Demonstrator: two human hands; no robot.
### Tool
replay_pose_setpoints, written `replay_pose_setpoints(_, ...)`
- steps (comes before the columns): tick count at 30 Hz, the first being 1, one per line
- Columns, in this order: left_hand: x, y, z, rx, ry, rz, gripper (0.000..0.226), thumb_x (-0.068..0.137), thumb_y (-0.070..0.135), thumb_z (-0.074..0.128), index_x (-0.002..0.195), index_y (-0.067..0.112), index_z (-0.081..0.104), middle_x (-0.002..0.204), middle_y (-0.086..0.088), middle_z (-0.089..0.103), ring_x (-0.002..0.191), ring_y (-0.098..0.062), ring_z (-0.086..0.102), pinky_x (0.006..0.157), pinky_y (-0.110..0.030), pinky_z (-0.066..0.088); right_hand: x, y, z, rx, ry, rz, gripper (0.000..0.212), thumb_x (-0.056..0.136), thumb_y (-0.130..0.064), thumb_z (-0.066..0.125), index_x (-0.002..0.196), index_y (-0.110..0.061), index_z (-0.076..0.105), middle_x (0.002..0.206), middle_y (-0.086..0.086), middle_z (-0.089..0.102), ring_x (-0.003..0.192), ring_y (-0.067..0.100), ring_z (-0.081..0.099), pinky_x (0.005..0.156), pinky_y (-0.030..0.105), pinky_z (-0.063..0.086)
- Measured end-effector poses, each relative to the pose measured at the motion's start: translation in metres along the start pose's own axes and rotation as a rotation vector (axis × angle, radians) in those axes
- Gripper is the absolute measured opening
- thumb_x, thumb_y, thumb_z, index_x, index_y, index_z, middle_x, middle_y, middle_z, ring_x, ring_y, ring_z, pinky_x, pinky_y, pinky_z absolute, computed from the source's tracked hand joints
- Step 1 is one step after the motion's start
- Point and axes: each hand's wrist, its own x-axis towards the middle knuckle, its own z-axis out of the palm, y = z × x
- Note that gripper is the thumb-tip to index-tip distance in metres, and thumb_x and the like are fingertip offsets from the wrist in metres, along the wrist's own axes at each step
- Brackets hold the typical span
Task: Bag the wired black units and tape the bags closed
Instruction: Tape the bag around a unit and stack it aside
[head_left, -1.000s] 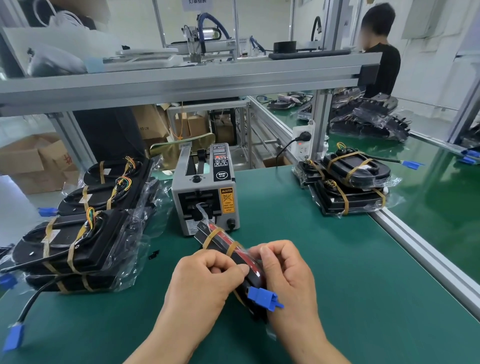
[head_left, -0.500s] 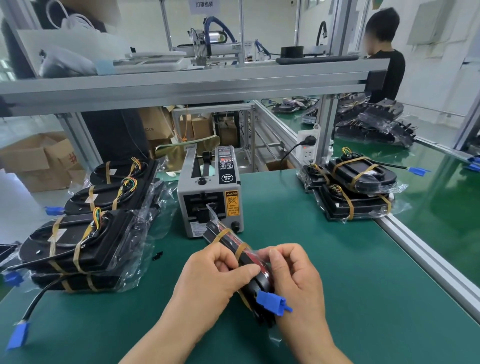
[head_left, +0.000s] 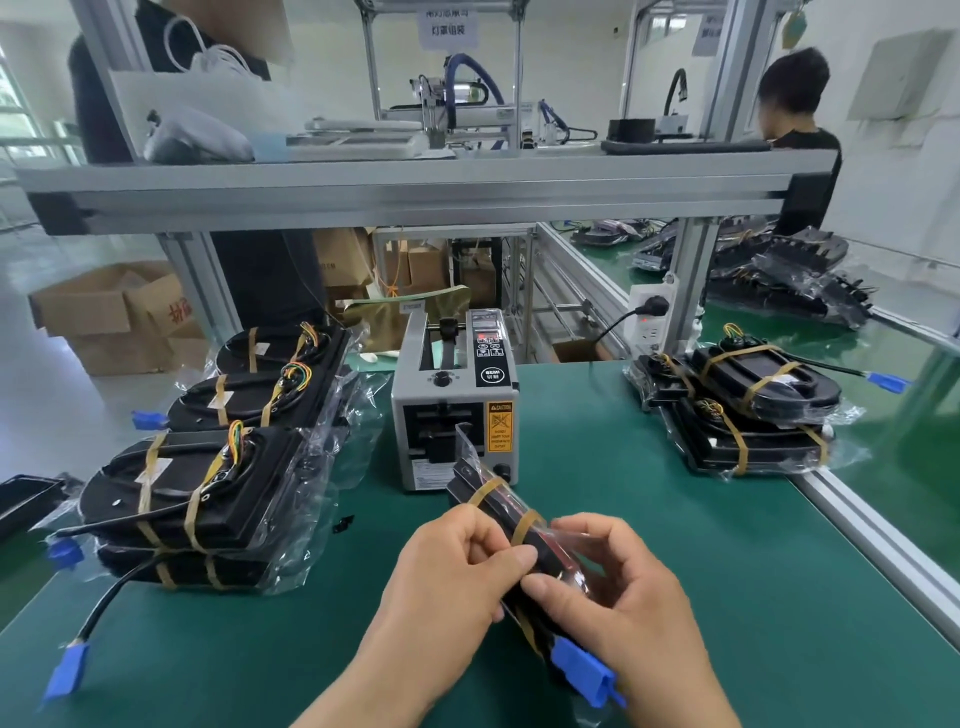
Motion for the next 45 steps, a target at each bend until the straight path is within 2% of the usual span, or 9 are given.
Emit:
replay_pose_setpoints(5, 0.003, 0.007, -0.009, -0.041, -0.065, 0.001, 0.016, 0.082, 0.037, 0.073, 0.071, 0.028, 0.064, 0.053, 0.007, 0.057, 0.046, -0.006, 0.051, 0.052, -0.016, 0.041, 0.004, 0.002, -0.003, -0.021, -0.027, -0.029, 0.04, 0.069, -0.016, 0.087, 0.09, -0.044, 0.07, 0.088, -0.009, 0.077, 0.079, 0.01, 0.071, 0.071, 0.014, 0.053)
replay_pose_setpoints(7, 0.015, 0.009, -0.018, -0.213, 0.062, -0.023, 0.025, 0.085, 0.028, 0.073, 0.063, 0.023, 0.065, 0.052, 0.006, 0.056, 0.044, -0.007, 0.046, 0.048, -0.014, 0.039, 0.004, 0.006, -0.003, -0.017, 0.02, -0.045, 0.039, 0.071, -0.011, 0.086, 0.089, -0.042, 0.071, 0.085, -0.008, 0.076, 0.075, 0.009, 0.07, 0.07, 0.013, 0.052)
replay_pose_setpoints(9, 0.037, 0.008, -0.029, -0.419, 0.228, -0.123, 0.026, 0.089, 0.023, 0.07, 0.064, 0.02, 0.067, 0.053, 0.006, 0.055, 0.043, -0.006, 0.043, 0.046, -0.016, 0.039, 0.006, 0.008, -0.001, -0.021, 0.054, -0.058, 0.038, 0.07, -0.009, 0.085, 0.087, -0.041, 0.072, 0.082, -0.007, 0.076, 0.072, 0.008, 0.069, 0.068, 0.011, 0.051)
replay_pose_setpoints(11, 0.064, 0.005, -0.038, -0.574, 0.296, -0.266, 0.015, 0.091, 0.022, 0.069, 0.077, 0.015, 0.071, 0.057, 0.005, 0.058, 0.046, -0.005, 0.045, 0.046, -0.018, 0.04, 0.007, 0.009, 0.0, -0.036, 0.078, -0.07, 0.038, 0.069, -0.008, 0.085, 0.084, -0.041, 0.072, 0.081, -0.007, 0.076, 0.07, 0.008, 0.068, 0.067, 0.009, 0.05)
replay_pose_setpoints(15, 0.102, -0.004, -0.035, -0.711, 0.274, -0.479, 0.015, 0.09, 0.018, 0.069, 0.077, 0.012, 0.066, 0.059, 0.003, 0.056, 0.049, -0.007, 0.044, 0.037, -0.017, 0.036, 0.007, 0.009, 0.0, -0.047, 0.118, -0.085, 0.036, 0.068, -0.009, 0.085, 0.082, -0.04, 0.072, 0.079, -0.006, 0.076, 0.064, 0.008, 0.066, 0.065, 0.009, 0.049)
replay_pose_setpoints(20, 0.125, -0.005, -0.029, -0.765, 0.276, -0.559, 0.015, 0.092, 0.017, 0.065, 0.078, 0.013, 0.064, 0.054, 0.006, 0.056, 0.039, -0.003, 0.046, 0.034, -0.013, 0.034, 0.005, 0.01, 0.005, -0.037, 0.143, -0.122, 0.039, 0.066, -0.005, 0.085, 0.081, -0.038, 0.072, 0.079, -0.006, 0.077, 0.067, 0.009, 0.07, 0.065, 0.008, 0.05)
replay_pose_setpoints(34, 0.136, 0.004, -0.012, -0.816, 0.391, -0.622, 0.005, 0.089, 0.014, 0.069, 0.091, 0.011, 0.066, 0.053, 0.003, 0.059, 0.032, -0.003, 0.048, 0.032, -0.013, 0.034, 0.005, 0.012, 0.002, -0.022, 0.114, -0.107, 0.035, 0.066, -0.012, 0.086, 0.084, -0.039, 0.072, 0.079, -0.005, 0.076, 0.066, 0.011, 0.069, 0.064, 0.009, 0.05)
replay_pose_setpoints(40, 0.13, 0.001, -0.009, -0.855, 0.47, -0.517, 0.018, 0.084, 0.009, 0.065, 0.069, 0.014, 0.056, 0.046, 0.006, 0.051, 0.04, -0.006, 0.045, 0.034, -0.017, 0.032, 0.005, 0.012, -0.001, -0.013, 0.105, -0.099, 0.034, 0.066, -0.015, 0.085, 0.085, -0.039, 0.072, 0.079, -0.005, 0.076, 0.066, 0.011, 0.068, 0.065, 0.011, 0.051)
replay_pose_setpoints(45, 0.1, -0.002, -0.032, -0.753, 0.321, -0.299, 0.021, 0.086, 0.012, 0.067, 0.069, 0.019, 0.057, 0.051, 0.007, 0.051, 0.04, -0.005, 0.042, 0.043, -0.018, 0.037, 0.007, 0.014, -0.002, 0.0, 0.091, -0.1, 0.033, 0.065, -0.018, 0.084, 0.087, -0.038, 0.073, 0.081, -0.003, 0.076, 0.064, 0.012, 0.067, 0.064, 0.014, 0.052)
